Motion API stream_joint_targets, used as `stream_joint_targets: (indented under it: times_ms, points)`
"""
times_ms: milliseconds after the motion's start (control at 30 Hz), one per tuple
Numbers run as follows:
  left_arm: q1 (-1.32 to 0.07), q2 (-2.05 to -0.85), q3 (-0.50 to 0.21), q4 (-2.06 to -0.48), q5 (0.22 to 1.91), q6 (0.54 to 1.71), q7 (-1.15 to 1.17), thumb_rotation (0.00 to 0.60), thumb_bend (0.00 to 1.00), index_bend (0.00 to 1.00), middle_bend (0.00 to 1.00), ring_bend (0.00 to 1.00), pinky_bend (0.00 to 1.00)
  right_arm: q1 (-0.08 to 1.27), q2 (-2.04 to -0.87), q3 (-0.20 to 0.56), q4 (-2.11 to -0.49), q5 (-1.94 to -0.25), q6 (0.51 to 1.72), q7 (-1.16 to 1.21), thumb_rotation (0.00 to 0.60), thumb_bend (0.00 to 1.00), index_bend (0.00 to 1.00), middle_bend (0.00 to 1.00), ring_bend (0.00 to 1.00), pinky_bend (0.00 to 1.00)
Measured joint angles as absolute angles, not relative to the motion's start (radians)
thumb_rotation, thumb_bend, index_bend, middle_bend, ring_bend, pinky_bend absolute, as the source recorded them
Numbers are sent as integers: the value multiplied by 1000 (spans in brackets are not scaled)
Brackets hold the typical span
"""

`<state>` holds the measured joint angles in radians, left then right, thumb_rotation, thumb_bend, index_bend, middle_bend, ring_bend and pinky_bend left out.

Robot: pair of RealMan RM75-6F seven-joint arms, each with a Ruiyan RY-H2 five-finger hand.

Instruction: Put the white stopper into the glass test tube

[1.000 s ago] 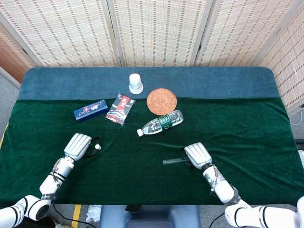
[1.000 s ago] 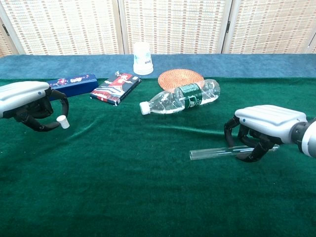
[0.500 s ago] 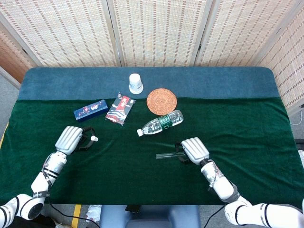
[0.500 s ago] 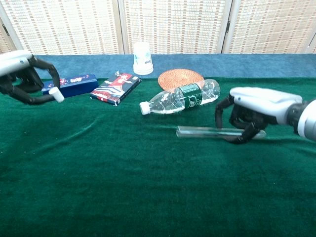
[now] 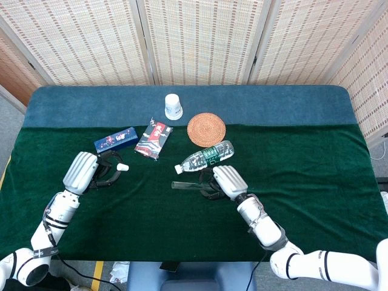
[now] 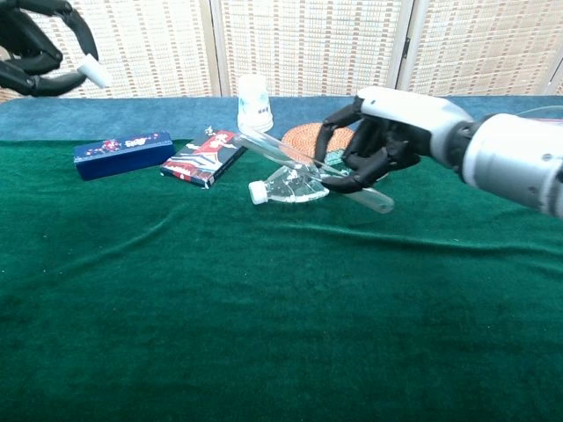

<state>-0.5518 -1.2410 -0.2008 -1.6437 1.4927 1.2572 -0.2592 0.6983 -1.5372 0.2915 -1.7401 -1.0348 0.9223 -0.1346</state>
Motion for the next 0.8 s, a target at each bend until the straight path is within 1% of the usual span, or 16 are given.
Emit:
stream_joint_targets:
  times_ms: [200,433,800]
  points:
    - [-557,-1235,-203,-1693,1533,1280,-241,600,560,567,988,927,837,740,-1612,326,-1721,-969,932,-118,600,588,862,964,1000,1000]
    - [-578,-1253,-189,-1711,1565,1268,-200,600,561,569,988,927,837,770,-1675,342,-1692,-938,934,-86,600,589,863,964,1000,1000]
    - [-591,-1289,-182,-1734,1583,1279,-151,600,563,571,988,926,837,793,-1732,360,-1669,-924,965,-60,600,589,864,964,1000,1000]
